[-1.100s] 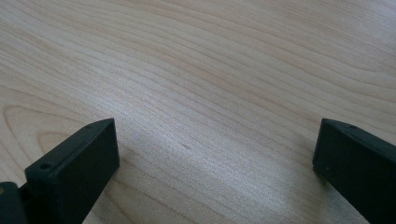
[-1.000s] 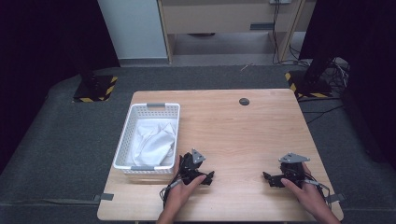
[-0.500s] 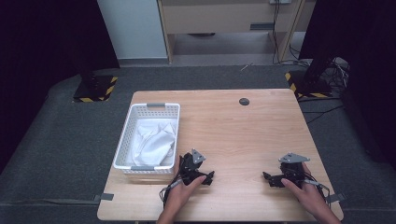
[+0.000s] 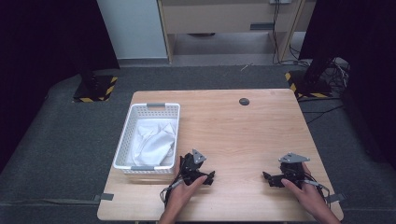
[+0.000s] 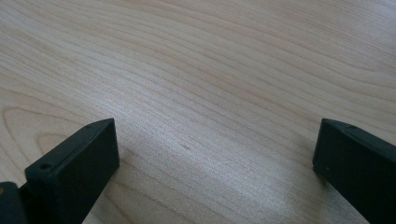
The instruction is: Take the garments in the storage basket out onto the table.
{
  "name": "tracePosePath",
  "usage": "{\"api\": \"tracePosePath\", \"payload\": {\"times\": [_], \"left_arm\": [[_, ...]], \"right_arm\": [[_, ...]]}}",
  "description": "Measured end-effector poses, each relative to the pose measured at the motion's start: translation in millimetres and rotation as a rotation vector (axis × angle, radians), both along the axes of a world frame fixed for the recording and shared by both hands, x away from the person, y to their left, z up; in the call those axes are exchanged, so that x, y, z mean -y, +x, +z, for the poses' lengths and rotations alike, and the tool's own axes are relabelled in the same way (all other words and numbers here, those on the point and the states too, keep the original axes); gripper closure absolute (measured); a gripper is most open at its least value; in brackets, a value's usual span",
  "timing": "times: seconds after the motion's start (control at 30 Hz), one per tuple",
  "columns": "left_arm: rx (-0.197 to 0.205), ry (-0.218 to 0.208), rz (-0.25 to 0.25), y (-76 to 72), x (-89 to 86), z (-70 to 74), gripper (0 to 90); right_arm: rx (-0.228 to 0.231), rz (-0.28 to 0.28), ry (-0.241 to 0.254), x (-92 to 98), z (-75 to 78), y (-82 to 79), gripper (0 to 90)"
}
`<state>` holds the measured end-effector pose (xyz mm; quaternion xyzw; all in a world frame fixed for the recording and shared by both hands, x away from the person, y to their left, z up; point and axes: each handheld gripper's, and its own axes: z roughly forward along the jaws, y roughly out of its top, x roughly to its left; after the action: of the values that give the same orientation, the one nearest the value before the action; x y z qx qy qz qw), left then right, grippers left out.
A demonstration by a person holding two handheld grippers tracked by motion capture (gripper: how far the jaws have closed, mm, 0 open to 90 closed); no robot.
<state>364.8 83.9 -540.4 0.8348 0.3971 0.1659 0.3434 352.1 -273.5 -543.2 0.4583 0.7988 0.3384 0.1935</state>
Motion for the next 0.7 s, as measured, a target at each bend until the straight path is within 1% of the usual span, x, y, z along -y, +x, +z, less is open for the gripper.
{"api": "tracePosePath", "payload": {"times": [0.1, 0.2, 0.33, 0.4, 0.5, 0.7], "left_arm": [[0.003, 0.003, -0.011, -0.9, 0.8, 0.9, 1.2], [0.022, 0.003, -0.008, -2.4, 1.3, 1.9, 2.9], [0.029, -0.009, -0.016, -4.2, 3.0, 7.1, 2.9], [0.028, -0.009, -0.016, -5.5, 3.5, 9.7, 3.0], [0.027, 0.004, -0.034, -8.2, 5.3, 12.5, 3.3], [0.023, 0.006, -0.050, -14.5, 8.6, 20.6, 3.6]], "right_arm": [[0.000, 0.000, 0.000, 0.0, 0.0, 0.0, 0.4], [0.000, 0.000, 0.000, 0.0, 0.0, 0.0, 0.4], [0.000, 0.000, 0.000, 0.0, 0.0, 0.1, 0.3], [0.000, 0.001, 0.000, 0.0, 0.0, 0.2, 0.3], [0.000, 0.003, -0.001, 0.0, 0.0, 0.4, 0.3], [0.000, 0.010, -0.003, 0.0, 0.1, 1.3, 0.3]]}}
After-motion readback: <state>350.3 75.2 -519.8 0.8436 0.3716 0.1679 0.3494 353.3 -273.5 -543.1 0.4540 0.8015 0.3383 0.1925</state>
